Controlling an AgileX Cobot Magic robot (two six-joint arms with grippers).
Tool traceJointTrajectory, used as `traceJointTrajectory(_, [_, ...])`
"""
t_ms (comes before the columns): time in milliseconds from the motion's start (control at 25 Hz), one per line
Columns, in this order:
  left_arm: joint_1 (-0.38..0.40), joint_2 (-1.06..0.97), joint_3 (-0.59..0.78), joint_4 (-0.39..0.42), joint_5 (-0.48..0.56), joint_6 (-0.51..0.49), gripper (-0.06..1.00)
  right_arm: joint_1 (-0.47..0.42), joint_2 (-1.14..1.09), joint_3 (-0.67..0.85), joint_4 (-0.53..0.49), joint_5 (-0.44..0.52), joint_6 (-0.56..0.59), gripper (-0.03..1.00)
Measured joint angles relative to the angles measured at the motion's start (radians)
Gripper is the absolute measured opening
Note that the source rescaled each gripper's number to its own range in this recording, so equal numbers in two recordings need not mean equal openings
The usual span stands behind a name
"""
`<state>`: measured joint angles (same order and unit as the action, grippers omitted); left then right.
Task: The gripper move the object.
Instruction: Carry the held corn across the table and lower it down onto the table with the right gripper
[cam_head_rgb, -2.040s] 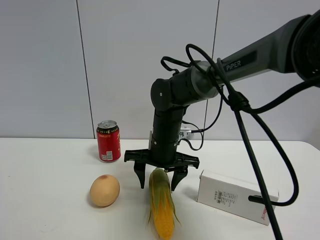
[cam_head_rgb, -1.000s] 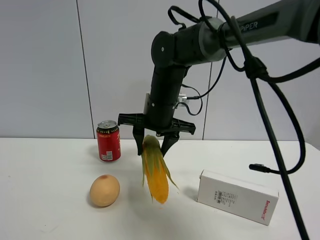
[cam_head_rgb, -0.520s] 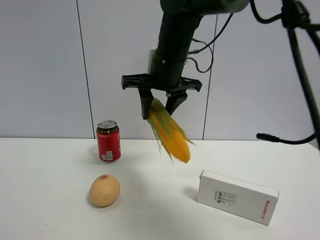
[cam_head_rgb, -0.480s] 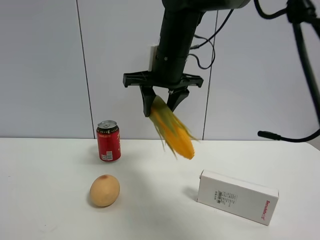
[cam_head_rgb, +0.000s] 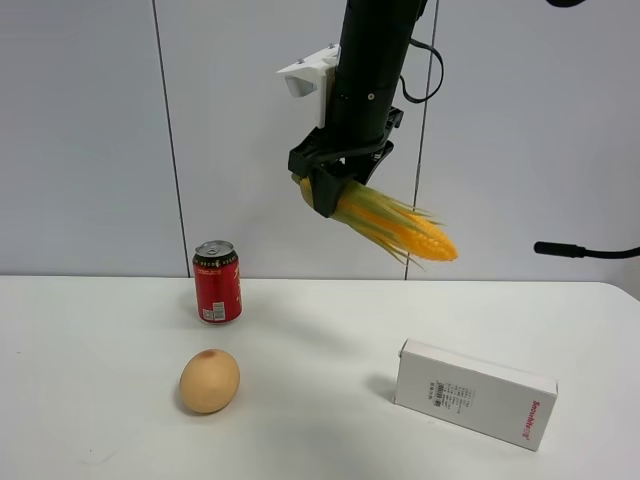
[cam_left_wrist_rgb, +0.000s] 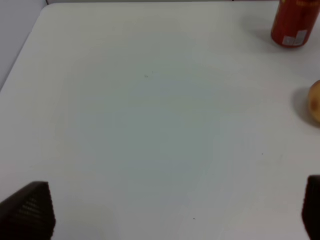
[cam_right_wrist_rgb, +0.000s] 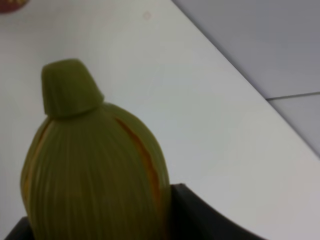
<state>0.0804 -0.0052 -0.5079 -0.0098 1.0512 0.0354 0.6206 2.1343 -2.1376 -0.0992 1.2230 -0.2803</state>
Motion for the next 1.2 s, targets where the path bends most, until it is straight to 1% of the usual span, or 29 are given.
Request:
traceJointTrajectory(40, [0.0,0.0,0.0,0.0,0.0,0.0,1.0,-0.008,0.0,0.0,-0.006,0.0,-0.028,0.0])
traceJointTrajectory(120, [0.0,0.0,0.0,0.0,0.0,0.0,1.0,-0.027,0.0,0.0,-0.012,0.0,-0.045,0.0])
traceJointTrajectory(280, [0.0,0.0,0.0,0.0,0.0,0.0,1.0,-0.072,0.0,0.0,-0.014,0.0,-0.054,0.0])
traceJointTrajectory(520, [0.0,0.0,0.0,0.0,0.0,0.0,1.0,-0.131,0.005,0.0,-0.051,0.0,-0.063,0.0])
traceJointTrajectory(840, [0.0,0.0,0.0,0.0,0.0,0.0,1.0,-0.183,0.073,0.099,-0.02,-0.002,-0.108,0.0])
traceJointTrajectory(1040, [0.0,0.0,0.0,0.0,0.0,0.0,1.0,-0.201,0.126,0.113,-0.001,0.0,-0.149,0.0])
traceJointTrajectory(1120, [0.0,0.0,0.0,0.0,0.0,0.0,1.0,-0.202,0.148,0.115,0.013,-0.013,-0.178,0.0])
traceJointTrajectory(1200, [0.0,0.0,0.0,0.0,0.0,0.0,1.0,-0.202,0.169,0.116,0.025,-0.053,-0.194,0.0])
